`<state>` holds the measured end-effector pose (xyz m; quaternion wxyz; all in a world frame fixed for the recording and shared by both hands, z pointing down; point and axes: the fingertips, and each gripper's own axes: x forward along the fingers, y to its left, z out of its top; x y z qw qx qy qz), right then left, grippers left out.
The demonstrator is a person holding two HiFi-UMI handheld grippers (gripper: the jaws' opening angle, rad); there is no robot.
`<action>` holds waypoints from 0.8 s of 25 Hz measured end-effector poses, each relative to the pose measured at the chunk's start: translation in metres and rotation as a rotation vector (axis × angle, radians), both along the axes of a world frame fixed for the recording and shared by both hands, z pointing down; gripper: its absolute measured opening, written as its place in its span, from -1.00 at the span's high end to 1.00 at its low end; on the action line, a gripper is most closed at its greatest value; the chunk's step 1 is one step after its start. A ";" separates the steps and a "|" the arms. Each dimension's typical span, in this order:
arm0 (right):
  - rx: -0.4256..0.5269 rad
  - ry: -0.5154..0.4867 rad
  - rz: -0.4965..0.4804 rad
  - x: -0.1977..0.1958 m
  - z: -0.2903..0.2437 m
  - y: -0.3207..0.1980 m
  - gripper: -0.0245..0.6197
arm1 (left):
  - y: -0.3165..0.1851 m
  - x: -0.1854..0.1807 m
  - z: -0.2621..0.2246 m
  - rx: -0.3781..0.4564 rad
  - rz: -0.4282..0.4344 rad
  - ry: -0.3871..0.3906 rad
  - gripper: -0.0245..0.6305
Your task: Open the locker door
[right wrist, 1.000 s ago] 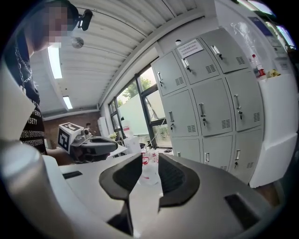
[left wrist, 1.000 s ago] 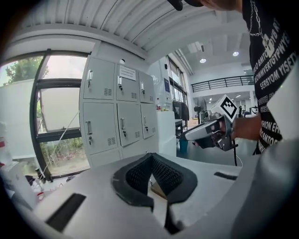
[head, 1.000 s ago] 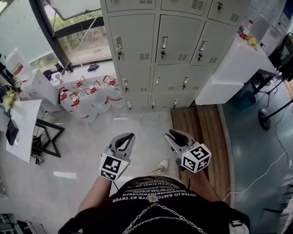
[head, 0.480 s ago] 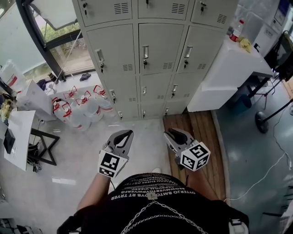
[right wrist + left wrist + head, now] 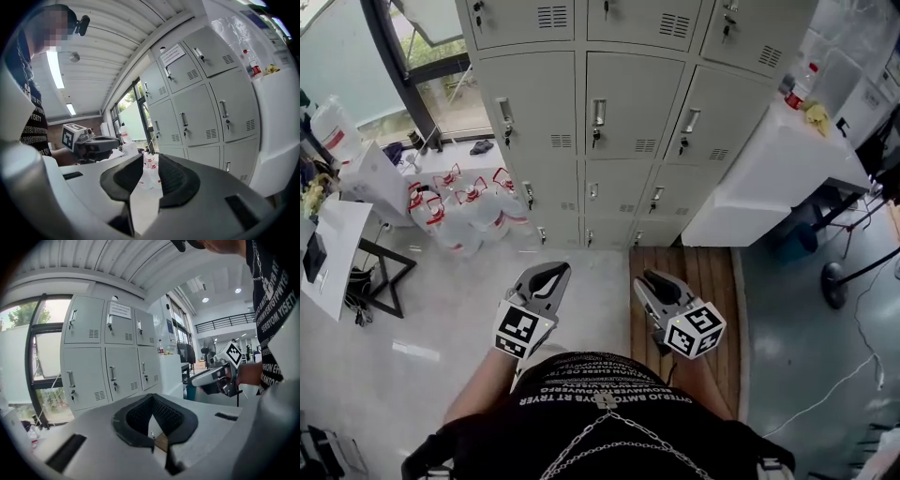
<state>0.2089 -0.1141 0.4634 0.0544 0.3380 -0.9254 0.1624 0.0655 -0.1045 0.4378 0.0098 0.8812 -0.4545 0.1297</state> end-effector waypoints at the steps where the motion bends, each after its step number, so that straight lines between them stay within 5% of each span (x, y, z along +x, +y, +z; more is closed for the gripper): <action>1: -0.004 -0.007 -0.004 -0.001 0.003 -0.002 0.63 | -0.001 -0.004 0.003 -0.012 -0.019 -0.004 0.91; 7: -0.037 -0.029 -0.025 -0.005 0.015 -0.014 0.63 | -0.013 -0.009 0.008 -0.032 -0.053 -0.005 0.91; 20: -0.054 0.004 0.081 -0.008 0.021 -0.092 0.64 | -0.101 0.000 0.030 -0.068 0.083 0.024 0.91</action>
